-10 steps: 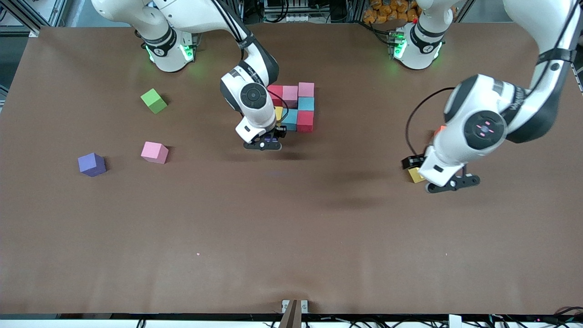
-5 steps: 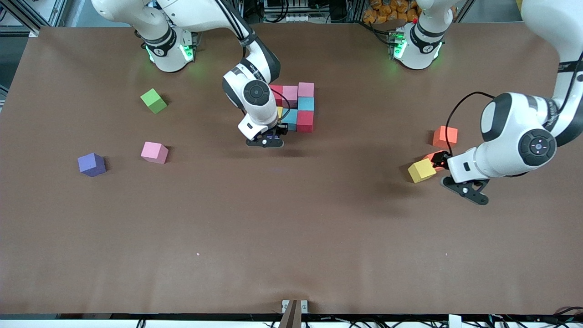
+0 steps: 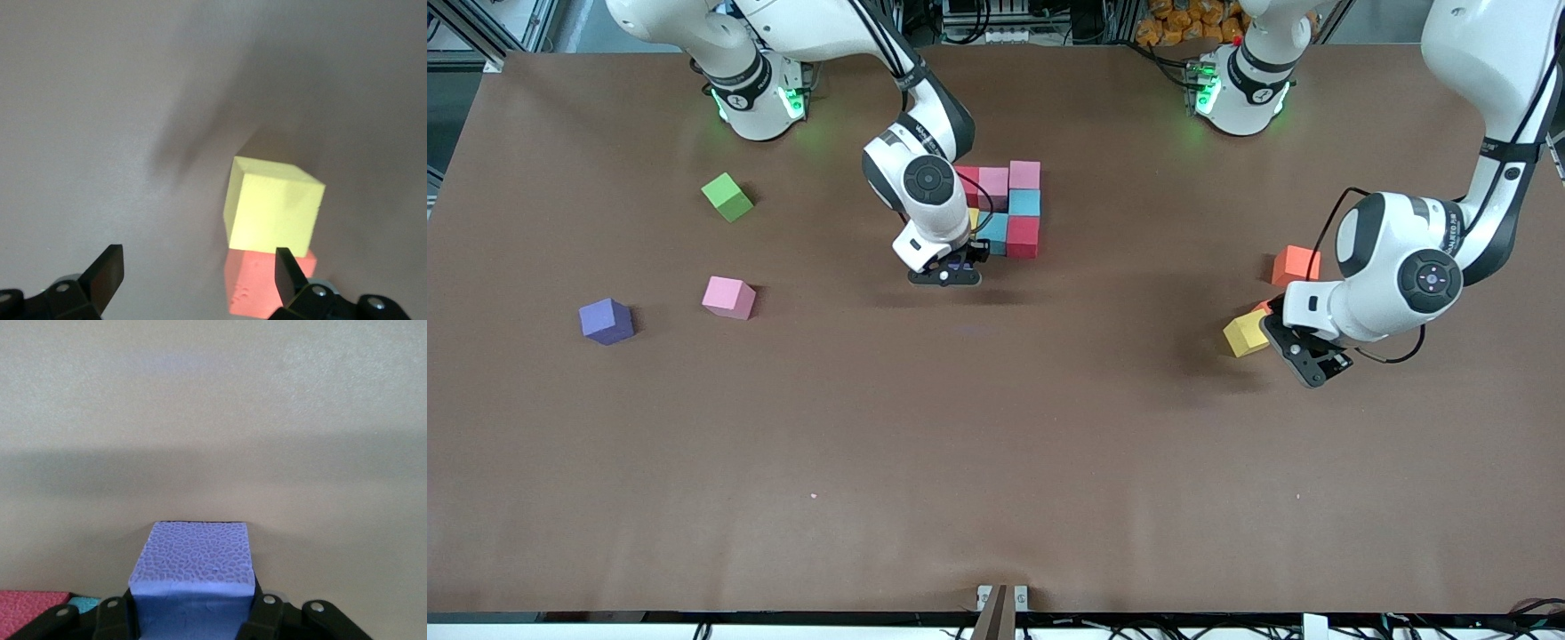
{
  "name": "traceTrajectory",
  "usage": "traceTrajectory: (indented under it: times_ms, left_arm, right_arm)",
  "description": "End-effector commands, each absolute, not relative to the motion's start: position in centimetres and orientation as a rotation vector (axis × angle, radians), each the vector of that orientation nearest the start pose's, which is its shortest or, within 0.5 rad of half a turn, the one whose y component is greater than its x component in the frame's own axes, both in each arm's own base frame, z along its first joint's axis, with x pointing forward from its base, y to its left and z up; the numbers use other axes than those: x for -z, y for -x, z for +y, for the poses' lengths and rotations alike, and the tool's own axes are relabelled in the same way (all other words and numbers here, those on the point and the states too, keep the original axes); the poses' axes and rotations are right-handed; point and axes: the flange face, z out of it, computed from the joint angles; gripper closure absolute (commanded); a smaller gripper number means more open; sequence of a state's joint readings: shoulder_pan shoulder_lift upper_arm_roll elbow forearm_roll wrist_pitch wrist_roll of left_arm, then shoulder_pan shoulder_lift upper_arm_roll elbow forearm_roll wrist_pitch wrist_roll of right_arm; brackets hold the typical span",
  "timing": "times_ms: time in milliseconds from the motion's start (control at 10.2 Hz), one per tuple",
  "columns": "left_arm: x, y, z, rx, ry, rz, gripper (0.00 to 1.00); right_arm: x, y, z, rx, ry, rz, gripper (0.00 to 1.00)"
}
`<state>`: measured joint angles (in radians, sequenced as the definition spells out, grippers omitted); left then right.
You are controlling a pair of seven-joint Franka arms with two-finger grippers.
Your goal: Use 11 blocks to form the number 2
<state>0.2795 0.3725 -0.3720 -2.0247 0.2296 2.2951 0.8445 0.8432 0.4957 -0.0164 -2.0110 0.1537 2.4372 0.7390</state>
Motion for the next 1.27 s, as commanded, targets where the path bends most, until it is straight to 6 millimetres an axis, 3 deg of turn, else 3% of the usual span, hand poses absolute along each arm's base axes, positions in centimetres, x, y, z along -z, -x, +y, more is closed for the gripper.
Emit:
traceTrajectory:
  times_ms: [0,294,882,980,1078,1176]
  left_arm:
    - [-26.5,-58.5,-5.4,-0.105,2.639,1.633,0.0]
    - [-25.9,-57.8,-7.3,-0.123,2.649,1.621,0.0]
    - [-23.2,-56.8,-8.4,-0.078,2.649,1.656,0.0]
    - [-23.2,-56.5,-8.4,-0.084,2.648,1.657,0.0]
    - [-23.1,-56.3,-8.4,-0.089,2.647,1.659,0.0]
    - [-23.2,-56.1,-8.4,-0.093,2.646,1.659,0.0]
  right_arm:
    - [-20.1,-39.8,44.0,-0.166,3.117,0.075,0.55]
    - [-20.0,-39.0,44.6,-0.172,3.122,0.082,0.54]
    - [-19.5,-38.6,44.2,-0.185,3.132,0.077,0.51]
    - [-19.5,-38.7,44.2,-0.184,3.133,0.079,0.43]
    - [-19.5,-38.6,44.1,-0.185,3.134,0.077,0.0]
    - [-19.7,-38.6,44.3,-0.182,3.132,0.075,0.0]
